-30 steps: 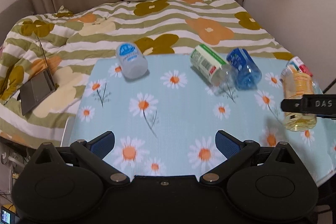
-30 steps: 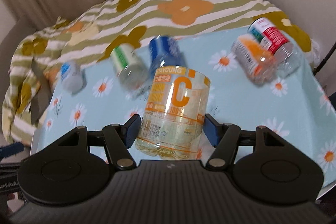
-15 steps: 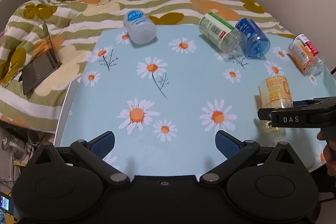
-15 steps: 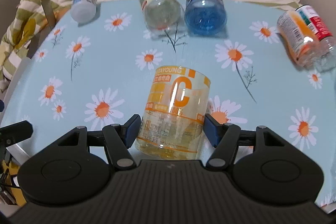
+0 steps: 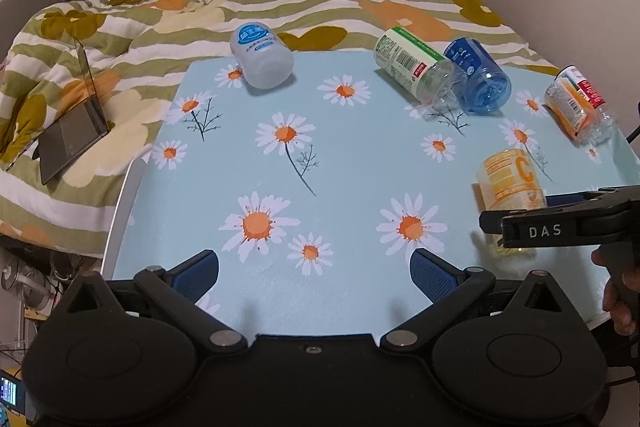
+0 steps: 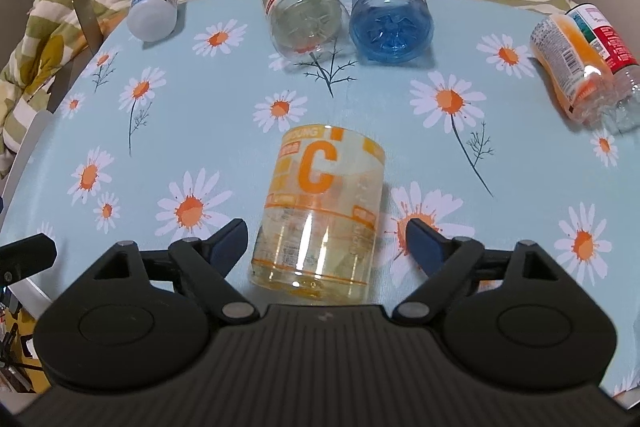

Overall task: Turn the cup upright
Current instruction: 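Close the left gripper on the cup while the right gripper opens and releases it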

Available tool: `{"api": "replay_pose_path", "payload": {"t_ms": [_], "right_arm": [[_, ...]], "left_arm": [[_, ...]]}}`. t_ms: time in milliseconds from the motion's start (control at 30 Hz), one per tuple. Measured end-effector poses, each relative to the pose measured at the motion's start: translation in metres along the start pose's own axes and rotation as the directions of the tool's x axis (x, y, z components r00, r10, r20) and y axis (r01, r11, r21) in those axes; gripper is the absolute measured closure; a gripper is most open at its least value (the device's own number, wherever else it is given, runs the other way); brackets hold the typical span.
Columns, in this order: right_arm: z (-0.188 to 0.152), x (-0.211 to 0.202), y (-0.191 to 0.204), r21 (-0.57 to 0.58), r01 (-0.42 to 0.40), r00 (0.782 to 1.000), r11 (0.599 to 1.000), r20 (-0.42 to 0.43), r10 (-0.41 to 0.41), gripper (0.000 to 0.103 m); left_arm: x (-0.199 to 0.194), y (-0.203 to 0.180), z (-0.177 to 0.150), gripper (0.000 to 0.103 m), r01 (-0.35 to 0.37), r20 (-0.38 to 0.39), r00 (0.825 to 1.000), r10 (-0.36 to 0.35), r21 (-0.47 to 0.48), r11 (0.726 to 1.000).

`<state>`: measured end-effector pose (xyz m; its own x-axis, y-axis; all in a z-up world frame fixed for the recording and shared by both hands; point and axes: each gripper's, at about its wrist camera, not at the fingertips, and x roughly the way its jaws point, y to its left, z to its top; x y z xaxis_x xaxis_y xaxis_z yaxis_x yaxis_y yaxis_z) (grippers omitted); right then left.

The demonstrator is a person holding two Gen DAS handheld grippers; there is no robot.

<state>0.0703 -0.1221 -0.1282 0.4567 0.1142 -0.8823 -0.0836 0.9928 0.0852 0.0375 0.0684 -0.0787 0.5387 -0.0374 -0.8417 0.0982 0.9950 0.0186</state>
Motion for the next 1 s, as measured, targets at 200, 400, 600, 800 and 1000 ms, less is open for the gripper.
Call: {"api": "replay_pose_path", "payload": {"t_ms": [200,400,600,800,1000], "right_arm": [[-0.002,-0.025,-0.002,0.008,0.014,1.0,1.0,0.014,-0.014,0.001],[-0.004,-0.077,-0.017,0.001,0.043,0.995,0.999,0.085,-0.042,0.0],[-0.007,-0.105,-0.06,-0.022,0.095,0.993,0.995,0.066,-0.094,0.0],[-0.012,-0.104,-0.111,-0.02,0.095,0.993,0.995,0.068,-0.094,0.0],[-0.015,-0.084,-0.154,-0.026,0.07,0.996,0.997,0.05,-0.069,0.0]], "left_arm": [[-0.014,-0.007,0.01,0.0,0.024,0.038,0.999,-0.025,0.026,0.999],[-0.029,-0.027,0.033,0.0,0.053,0.063,0.996,-0.058,0.077,0.996],[-0.016,-0.066,0.058,0.0,0.093,-0.008,0.996,-0.093,0.085,0.992],[0.016,-0.109,0.084,0.0,0.136,-0.124,0.983,-0.132,0.024,0.99],[0.06,-0.149,0.099,0.004,0.1,-0.251,0.964,-0.088,0.035,0.994]]}}
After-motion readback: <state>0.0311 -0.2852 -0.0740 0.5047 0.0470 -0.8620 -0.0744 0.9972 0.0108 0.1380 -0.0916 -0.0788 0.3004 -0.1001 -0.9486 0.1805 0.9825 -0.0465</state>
